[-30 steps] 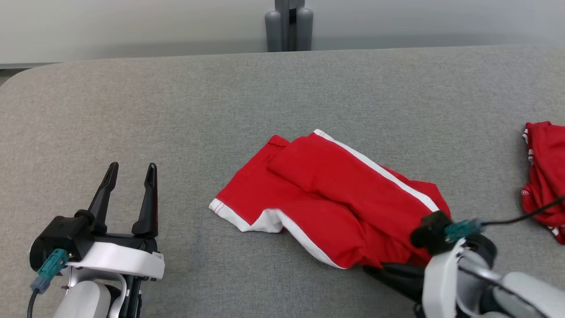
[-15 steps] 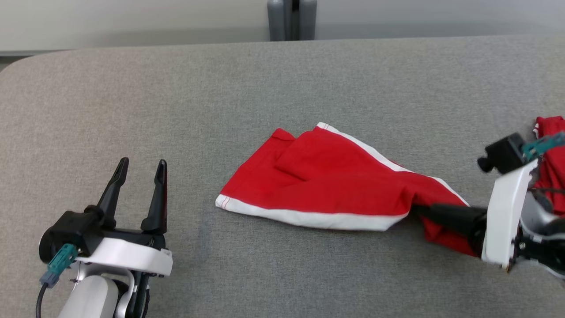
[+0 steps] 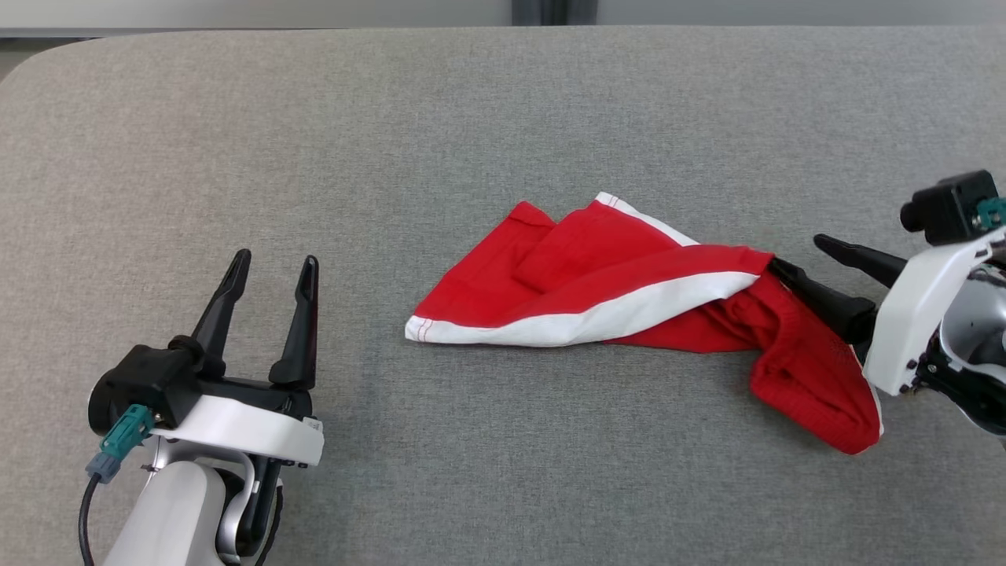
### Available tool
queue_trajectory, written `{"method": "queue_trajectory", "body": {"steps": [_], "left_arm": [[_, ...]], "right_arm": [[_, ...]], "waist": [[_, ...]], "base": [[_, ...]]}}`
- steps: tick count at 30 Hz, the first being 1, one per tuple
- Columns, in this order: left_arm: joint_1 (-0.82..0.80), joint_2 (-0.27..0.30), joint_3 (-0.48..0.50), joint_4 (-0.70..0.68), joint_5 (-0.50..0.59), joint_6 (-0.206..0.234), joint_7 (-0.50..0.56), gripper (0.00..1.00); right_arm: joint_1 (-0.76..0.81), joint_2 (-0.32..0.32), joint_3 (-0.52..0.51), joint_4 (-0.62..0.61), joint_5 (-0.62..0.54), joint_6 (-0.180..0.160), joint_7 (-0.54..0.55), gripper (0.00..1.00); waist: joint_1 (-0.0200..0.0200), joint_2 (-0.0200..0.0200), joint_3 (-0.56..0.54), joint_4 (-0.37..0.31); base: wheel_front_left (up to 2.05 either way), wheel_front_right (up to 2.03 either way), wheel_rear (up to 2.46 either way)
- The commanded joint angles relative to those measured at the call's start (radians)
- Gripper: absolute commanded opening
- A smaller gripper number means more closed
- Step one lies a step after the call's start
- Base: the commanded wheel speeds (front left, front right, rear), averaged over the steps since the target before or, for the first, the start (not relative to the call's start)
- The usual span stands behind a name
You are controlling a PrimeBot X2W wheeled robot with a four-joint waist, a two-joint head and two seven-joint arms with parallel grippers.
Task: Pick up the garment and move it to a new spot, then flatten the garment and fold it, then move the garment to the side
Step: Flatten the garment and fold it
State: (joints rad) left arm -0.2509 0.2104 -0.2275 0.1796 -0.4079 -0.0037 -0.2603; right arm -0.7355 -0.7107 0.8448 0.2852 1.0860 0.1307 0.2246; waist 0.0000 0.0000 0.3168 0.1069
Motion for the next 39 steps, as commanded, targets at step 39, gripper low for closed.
{"method": "queue_trajectory", "body": {"steps": [39], "left_arm": [[0.208, 0.024, 0.074, -0.116, 0.044, 0.072, 0.044, 1.00]], "right_arm": [[0.734, 0.592, -0.779, -0.240, -0.900, 0.000, -0.428, 1.00]], "waist": [[0.0000, 0.0000, -0.232, -0.125]], "base": [[0.00, 0.00, 0.00]]}}
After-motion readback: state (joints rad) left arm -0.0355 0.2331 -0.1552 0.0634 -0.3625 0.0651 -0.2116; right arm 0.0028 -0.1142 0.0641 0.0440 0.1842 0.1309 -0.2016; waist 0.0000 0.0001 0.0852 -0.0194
